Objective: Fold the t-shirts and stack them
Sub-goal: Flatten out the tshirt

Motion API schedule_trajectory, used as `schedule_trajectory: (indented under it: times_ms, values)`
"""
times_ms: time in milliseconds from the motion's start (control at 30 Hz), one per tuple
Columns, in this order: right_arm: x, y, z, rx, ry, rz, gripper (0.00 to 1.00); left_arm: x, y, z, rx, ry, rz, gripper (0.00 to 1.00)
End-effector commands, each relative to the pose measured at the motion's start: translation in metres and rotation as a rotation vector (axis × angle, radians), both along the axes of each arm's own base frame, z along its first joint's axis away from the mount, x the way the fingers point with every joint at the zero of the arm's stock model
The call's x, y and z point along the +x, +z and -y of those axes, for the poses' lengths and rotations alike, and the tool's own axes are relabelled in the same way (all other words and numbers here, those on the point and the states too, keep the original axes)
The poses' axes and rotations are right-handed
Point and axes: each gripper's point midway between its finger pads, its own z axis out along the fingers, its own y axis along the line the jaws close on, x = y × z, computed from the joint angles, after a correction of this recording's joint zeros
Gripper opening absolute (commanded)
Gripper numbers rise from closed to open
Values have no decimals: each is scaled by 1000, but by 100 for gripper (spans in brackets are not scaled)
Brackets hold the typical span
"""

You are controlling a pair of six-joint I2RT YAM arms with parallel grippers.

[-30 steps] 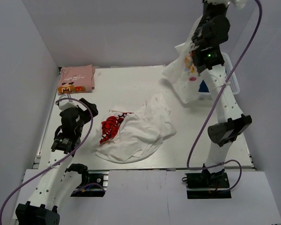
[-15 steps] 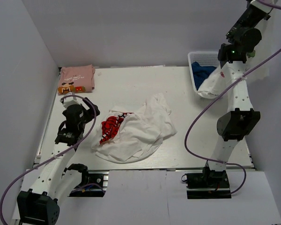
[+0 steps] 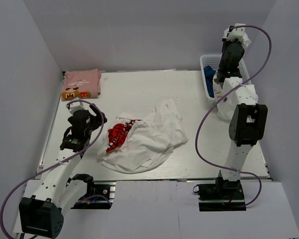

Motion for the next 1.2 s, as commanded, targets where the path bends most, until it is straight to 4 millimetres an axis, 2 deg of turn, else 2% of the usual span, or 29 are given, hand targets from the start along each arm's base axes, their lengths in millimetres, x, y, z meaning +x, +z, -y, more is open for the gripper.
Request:
schedule_trajectory:
  times_ms: [0,33,100,133,167,200,233,300,333,367,400,433,467,500,533,567,600,633,667,767,800,867,933,967,1033,1067,1100,1133,1167]
  values:
    - [7,-54,12,156,-60,-157,0,4,9,-4,10,15,26,100]
    - [8,-59,18,192,-97,-173,0,4,9,-4,10,15,26,100]
    - [7,-101,23,236,-135,-316,0,4,9,-4,10,15,26,100]
    - [6,-101,21,267,-124,-324,11,2,7,-4,11,14,17,100]
    - [3,-110,19,304,-117,-365,48,2,7,-4,11,14,17,100]
    - [-5,-112,17,315,-107,-409,79,2,7,-2,7,6,17,100]
    - [-11,-116,13,323,-93,-452,90,2,7,-2,7,6,17,100]
    - [-28,-98,10,358,-76,-458,90,0,7,-1,3,-3,16,100]
    - [-42,-82,8,372,-70,-448,90,0,7,1,-1,-12,15,100]
    - [-53,-100,8,387,-82,-494,90,0,10,1,-3,-12,24,100]
    - [-69,-86,7,404,-84,-484,90,-1,13,3,-18,-18,36,100]
    - [-91,-89,9,414,-102,-508,90,-2,9,3,-16,-18,27,100]
    - [-106,-110,10,435,-126,-555,90,-2,15,5,-26,-31,49,100]
    - [-122,-120,11,464,-153,-593,90,-3,12,8,-32,-44,46,100]
    - [-151,-121,10,492,-171,-611,90,-3,15,8,-34,-44,57,100]
    - [-168,-148,12,498,-200,-671,90,-3,15,9,-37,-53,56,100]
    - [-195,-154,10,505,-199,-703,90,-4,17,11,-43,-61,64,100]
    - [-205,-164,7,502,-192,-736,90,-4,17,12,-46,-69,64,100]
    - [-227,-205,3,500,-188,-846,90,-4,17,12,-46,-70,64,100]
    - [-251,-218,4,446,-174,-904,90,-3,21,18,-61,-98,80,100]
    - [-263,-238,7,423,-196,-953,90,-2,23,18,-63,-98,89,100]
    - [-272,-254,10,409,-216,-991,90,-3,23,26,-66,-137,86,100]
    - [-270,-271,10,394,-211,-999,90,-2,22,28,-70,-146,93,100]
    - [-255,-270,9,378,-178,-946,90,-4,19,27,-69,-146,81,100]
    - [-249,-282,14,330,-184,-958,90,-4,17,25,-61,-131,64,100]
    - [-233,-275,15,320,-175,-890,90,-4,17,23,-56,-122,64,100]
    - [-229,-273,29,299,-201,-880,90,-4,19,23,-56,-122,61,100]
    - [-222,-283,33,258,-200,-902,90,-4,19,23,-56,-122,61,100]
    - [-214,-282,34,245,-192,-882,90,-4,19,23,-56,-122,61,100]
